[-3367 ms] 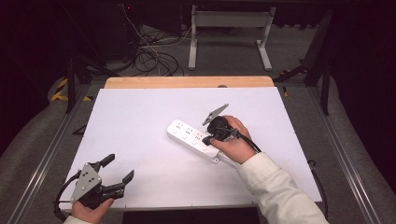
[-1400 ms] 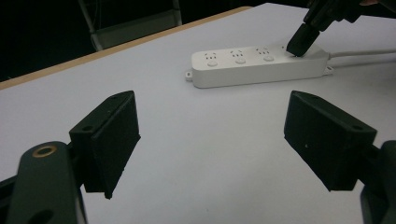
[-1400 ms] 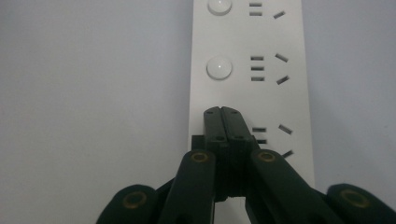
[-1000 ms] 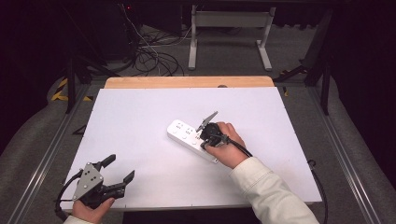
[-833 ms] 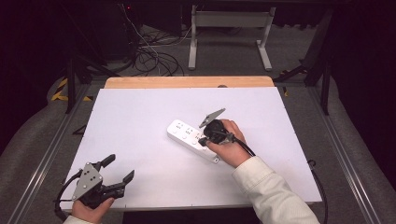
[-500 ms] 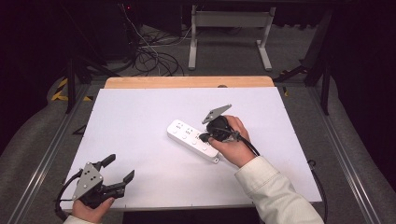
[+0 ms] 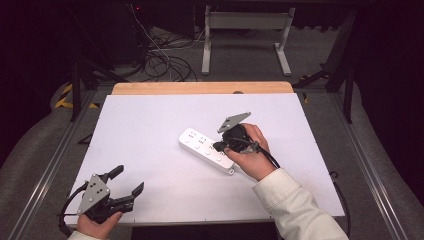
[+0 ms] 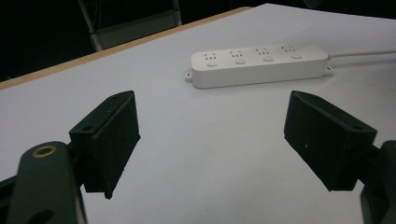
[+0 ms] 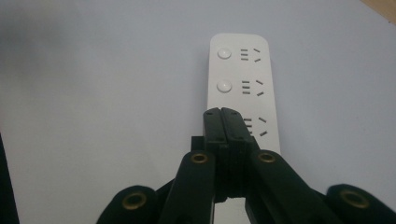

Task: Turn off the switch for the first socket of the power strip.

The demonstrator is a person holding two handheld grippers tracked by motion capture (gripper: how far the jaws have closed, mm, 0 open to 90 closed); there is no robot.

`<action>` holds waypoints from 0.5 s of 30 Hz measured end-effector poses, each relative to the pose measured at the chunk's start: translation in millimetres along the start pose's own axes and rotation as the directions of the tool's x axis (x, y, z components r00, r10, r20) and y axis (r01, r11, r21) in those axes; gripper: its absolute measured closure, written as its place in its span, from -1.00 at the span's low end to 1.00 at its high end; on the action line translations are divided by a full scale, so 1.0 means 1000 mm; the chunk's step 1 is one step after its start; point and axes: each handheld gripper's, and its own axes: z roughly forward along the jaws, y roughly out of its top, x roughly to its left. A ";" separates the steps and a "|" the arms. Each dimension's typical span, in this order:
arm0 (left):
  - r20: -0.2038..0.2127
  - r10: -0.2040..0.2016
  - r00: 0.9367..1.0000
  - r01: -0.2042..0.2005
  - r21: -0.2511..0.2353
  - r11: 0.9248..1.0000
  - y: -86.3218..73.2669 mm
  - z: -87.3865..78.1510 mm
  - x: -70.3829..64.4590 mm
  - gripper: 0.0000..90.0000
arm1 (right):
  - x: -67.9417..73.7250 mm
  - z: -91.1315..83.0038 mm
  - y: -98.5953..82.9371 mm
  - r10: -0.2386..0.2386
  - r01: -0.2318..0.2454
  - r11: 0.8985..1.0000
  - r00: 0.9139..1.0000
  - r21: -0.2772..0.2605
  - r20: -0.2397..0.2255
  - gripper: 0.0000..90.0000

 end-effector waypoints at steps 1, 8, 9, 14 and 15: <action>0.000 -0.001 1.000 0.001 -0.001 1.000 0.000 0.000 0.000 -0.59 | 0.000 -0.001 0.000 -0.002 0.002 1.000 1.000 -0.003 0.000 1.00; -0.001 -0.004 1.000 0.004 -0.002 1.000 0.000 0.000 0.000 -0.59 | -0.001 -0.007 -0.002 0.016 -0.016 0.999 1.000 -0.034 -0.003 0.63; -0.001 -0.004 1.000 0.004 -0.002 1.000 0.000 0.000 0.000 -0.59 | -0.001 -0.007 -0.002 0.016 -0.016 0.999 1.000 -0.034 -0.003 0.63; 0.001 -0.004 1.000 0.004 -0.002 1.000 0.000 0.000 0.000 -0.59 | 0.000 -0.020 -0.006 0.023 -0.023 0.996 1.000 -0.081 0.000 0.23; 0.001 -0.004 1.000 0.004 -0.002 1.000 0.000 0.000 0.000 -0.59 | 0.000 -0.024 -0.007 0.013 -0.012 0.996 1.000 -0.092 0.006 0.16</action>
